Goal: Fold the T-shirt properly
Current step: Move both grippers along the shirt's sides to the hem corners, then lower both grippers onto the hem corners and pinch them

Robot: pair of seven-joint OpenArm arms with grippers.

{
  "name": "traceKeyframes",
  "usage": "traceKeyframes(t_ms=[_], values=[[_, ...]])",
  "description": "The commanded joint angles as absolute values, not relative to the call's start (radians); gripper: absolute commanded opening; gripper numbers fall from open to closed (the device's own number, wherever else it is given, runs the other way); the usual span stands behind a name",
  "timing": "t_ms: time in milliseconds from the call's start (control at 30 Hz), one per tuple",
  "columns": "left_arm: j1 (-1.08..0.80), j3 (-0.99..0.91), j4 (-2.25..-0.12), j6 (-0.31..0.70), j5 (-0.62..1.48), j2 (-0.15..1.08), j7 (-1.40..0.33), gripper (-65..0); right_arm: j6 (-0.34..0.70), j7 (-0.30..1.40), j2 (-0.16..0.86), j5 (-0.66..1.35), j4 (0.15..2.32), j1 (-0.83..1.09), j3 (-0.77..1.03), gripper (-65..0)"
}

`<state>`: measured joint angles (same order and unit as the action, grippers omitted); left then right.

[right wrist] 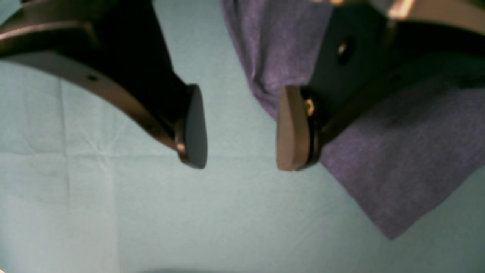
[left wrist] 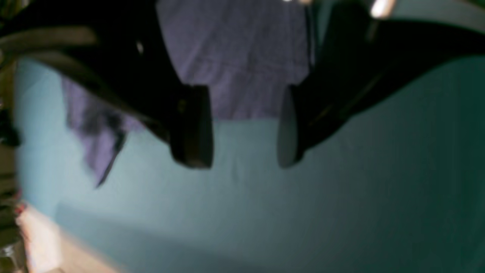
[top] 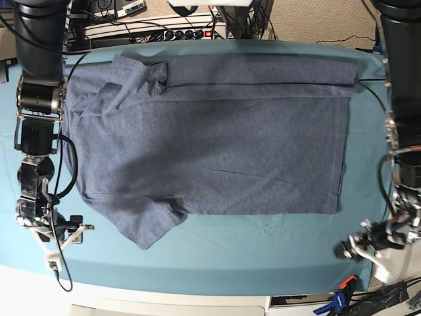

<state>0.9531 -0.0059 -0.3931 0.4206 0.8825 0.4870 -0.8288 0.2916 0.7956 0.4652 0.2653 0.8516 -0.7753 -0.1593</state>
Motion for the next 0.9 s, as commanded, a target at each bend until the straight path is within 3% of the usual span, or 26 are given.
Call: traceKeyframes(t_ms=[0,433,867], values=[[0.98,-0.009,-0.407,0.415,0.887,0.494,-0.799,-36.9,0.287,0.777,0.476,0.263,0.867,-0.814,-0.154,-34.6],[0.815,-0.009,-0.407,0.408,0.838,0.47,-0.735,-36.9,0.287,0.767,0.474,0.243,0.868,-0.776,-0.154,-34.6],[0.792,-0.009,-0.407,0.421,0.838,0.458,-0.725,-36.9,0.287,0.726,0.473,0.226,0.868,-0.725,-0.154,-34.6]])
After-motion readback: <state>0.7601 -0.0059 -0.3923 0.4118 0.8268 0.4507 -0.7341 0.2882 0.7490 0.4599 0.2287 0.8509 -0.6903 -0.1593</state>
